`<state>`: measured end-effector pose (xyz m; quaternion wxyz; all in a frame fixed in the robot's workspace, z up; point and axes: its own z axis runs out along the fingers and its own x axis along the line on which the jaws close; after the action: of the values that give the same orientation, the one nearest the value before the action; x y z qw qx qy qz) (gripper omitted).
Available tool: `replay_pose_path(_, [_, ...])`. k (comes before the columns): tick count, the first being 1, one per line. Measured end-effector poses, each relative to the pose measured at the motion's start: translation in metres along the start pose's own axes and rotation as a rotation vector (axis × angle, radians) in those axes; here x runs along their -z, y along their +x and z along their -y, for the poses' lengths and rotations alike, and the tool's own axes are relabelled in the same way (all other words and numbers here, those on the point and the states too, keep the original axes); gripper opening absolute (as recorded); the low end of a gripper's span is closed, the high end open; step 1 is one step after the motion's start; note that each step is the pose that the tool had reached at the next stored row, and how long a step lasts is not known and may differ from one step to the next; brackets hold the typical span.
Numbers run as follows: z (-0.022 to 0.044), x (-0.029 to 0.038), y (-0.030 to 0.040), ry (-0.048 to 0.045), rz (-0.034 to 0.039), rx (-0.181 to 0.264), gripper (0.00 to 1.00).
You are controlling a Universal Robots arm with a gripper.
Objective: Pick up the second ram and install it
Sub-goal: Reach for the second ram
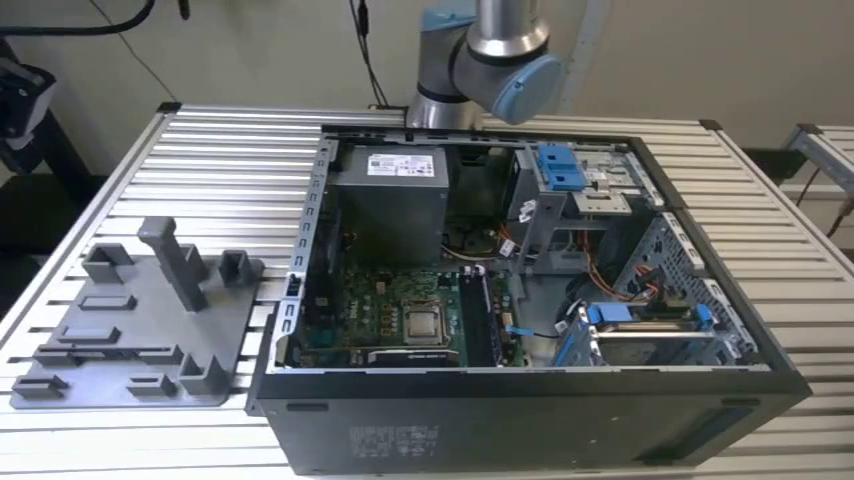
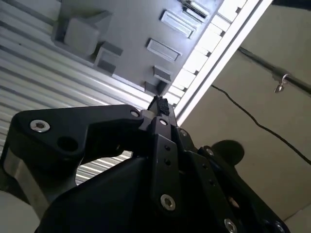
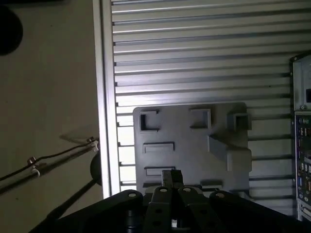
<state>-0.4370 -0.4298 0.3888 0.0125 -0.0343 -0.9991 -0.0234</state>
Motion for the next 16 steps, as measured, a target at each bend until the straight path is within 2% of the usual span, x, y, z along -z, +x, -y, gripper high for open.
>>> replay_pose_path(4, [0.0007, 0.0001, 0.0, 0.0, 0.0, 0.0, 0.11])
replay_pose_path(6, [0.0042, 0.0001, -0.0007, -0.0001, 0.0, 0.0, 0.11])
replay_pose_path(9, [0.0144, 0.0, -0.0022, -0.0007, 0.0, 0.0, 0.11])
replay_pose_path(14, [0.0373, -0.0015, -0.0044, -0.001, -0.0001, 0.0, 0.11])
replay_pose_path(16, [0.0446, -0.0019, -0.0078, -0.0011, 0.0, 0.0, 0.11])
